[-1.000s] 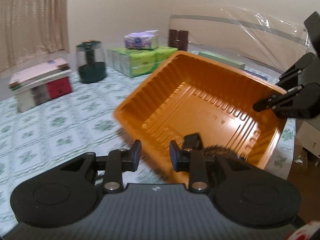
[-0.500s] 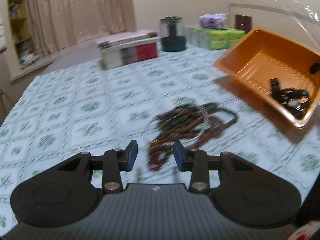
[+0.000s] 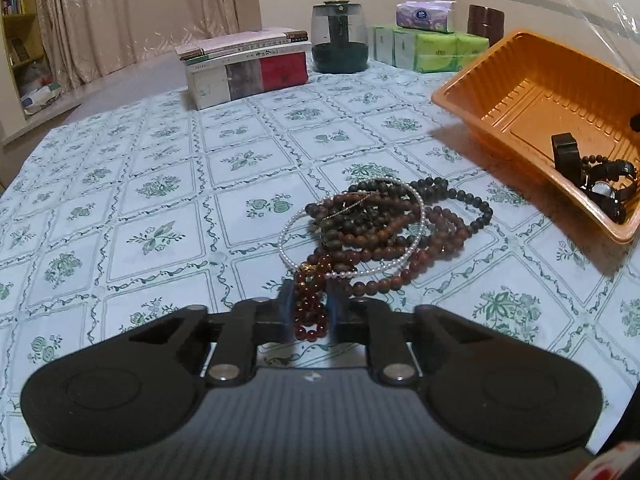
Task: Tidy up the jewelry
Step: 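Grasp the amber bead bracelet from the pile with the left gripper, then carry the amber bead bracelet into the orange tray and release it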
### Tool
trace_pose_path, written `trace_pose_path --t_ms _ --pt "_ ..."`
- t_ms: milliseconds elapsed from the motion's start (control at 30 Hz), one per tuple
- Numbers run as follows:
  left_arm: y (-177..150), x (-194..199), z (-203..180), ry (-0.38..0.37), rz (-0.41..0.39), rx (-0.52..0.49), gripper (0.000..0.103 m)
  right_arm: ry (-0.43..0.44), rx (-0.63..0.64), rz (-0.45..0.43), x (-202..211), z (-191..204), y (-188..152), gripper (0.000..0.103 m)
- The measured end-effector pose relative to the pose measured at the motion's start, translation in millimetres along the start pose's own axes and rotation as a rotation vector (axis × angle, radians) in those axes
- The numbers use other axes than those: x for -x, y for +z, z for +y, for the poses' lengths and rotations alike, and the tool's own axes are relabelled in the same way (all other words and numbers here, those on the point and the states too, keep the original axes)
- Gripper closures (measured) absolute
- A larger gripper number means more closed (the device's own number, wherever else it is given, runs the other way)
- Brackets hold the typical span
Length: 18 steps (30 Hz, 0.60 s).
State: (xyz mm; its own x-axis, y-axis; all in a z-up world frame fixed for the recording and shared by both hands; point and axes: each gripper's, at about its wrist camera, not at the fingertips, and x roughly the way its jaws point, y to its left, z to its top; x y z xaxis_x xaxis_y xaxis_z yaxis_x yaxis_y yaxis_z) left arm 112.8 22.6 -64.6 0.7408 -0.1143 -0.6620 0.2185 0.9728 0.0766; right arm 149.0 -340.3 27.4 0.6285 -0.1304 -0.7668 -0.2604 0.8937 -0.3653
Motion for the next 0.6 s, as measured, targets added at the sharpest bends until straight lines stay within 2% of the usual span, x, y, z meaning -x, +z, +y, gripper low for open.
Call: trace_pose_path --t_ms 33,300,600 --pt "1 1 1 -0.002 0.004 -0.001 0.098 0.0 0.0 0.0 0 0 0 0.098" --pt "21 30 19 0.002 -0.038 0.009 0.099 0.0 0.0 0.0 0 0 0 0.098" --pt "59 64 33 -0.008 -0.122 -0.005 0.099 0.0 0.003 -0.001 -1 -1 1 0.098"
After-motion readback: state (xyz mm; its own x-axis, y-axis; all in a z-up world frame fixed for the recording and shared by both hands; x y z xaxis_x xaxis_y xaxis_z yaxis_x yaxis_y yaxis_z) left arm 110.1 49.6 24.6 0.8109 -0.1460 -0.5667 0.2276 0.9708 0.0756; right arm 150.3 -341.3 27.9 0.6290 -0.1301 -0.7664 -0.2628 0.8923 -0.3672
